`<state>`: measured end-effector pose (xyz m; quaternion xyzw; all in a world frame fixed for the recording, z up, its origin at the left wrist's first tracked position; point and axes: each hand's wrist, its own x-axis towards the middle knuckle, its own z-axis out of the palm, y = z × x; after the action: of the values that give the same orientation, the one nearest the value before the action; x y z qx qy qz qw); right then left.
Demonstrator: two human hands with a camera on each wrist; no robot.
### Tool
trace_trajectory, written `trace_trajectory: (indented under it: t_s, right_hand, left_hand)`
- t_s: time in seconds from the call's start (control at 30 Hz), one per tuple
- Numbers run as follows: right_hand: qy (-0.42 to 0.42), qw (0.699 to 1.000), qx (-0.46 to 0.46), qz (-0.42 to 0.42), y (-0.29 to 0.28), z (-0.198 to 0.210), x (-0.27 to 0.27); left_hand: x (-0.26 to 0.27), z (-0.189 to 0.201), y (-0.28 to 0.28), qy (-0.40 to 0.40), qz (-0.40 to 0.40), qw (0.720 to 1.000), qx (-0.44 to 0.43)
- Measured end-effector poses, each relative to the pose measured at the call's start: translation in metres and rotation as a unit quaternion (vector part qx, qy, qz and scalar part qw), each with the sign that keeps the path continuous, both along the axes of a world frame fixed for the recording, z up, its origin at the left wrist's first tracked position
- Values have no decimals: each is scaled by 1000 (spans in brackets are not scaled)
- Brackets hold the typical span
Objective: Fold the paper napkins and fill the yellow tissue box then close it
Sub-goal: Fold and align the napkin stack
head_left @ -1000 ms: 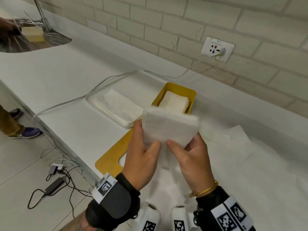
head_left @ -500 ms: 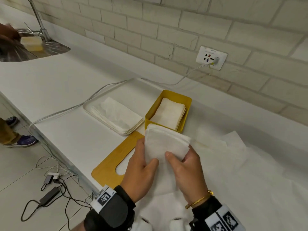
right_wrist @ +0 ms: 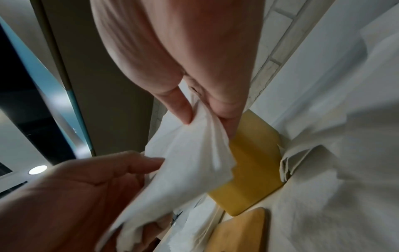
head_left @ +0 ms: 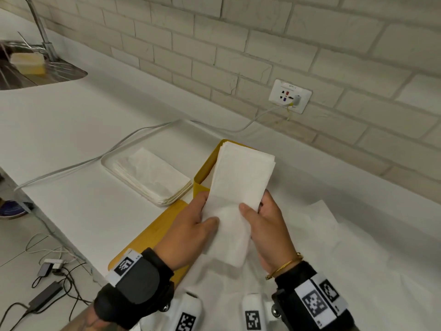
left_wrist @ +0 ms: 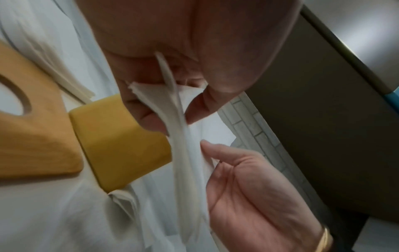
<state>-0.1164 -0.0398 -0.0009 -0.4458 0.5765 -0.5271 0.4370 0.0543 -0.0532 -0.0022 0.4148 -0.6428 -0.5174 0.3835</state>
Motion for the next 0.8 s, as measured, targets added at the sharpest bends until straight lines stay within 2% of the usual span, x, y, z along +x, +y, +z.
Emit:
trace_trajectory:
  t_s: [0.1, 0.23, 0.3, 0.4, 0.63, 0.8]
  right_hand:
    - [6, 1000, 2, -24, -11, 4, -9]
    - [34, 998, 4, -58, -23, 11, -34]
    - [42, 997, 11, -70, -27, 10, -44]
    - [55, 996, 27, -71, -29, 6, -49]
    - [46, 996, 33, -64, -40, 18, -40]
    - [46, 996, 43, -56, -78, 42, -37]
  left_hand:
    - [0, 6, -16, -13, 9, 1000, -15]
    - [10, 8, -50, -90, 112, 984, -109]
    - [13, 4, -64, -144, 119, 971, -151]
    - [13, -9, -75, -215, 97, 957, -169]
    - [10, -25, -78, -196, 127, 958, -164]
    - [11, -26, -79, -178, 126, 963, -158]
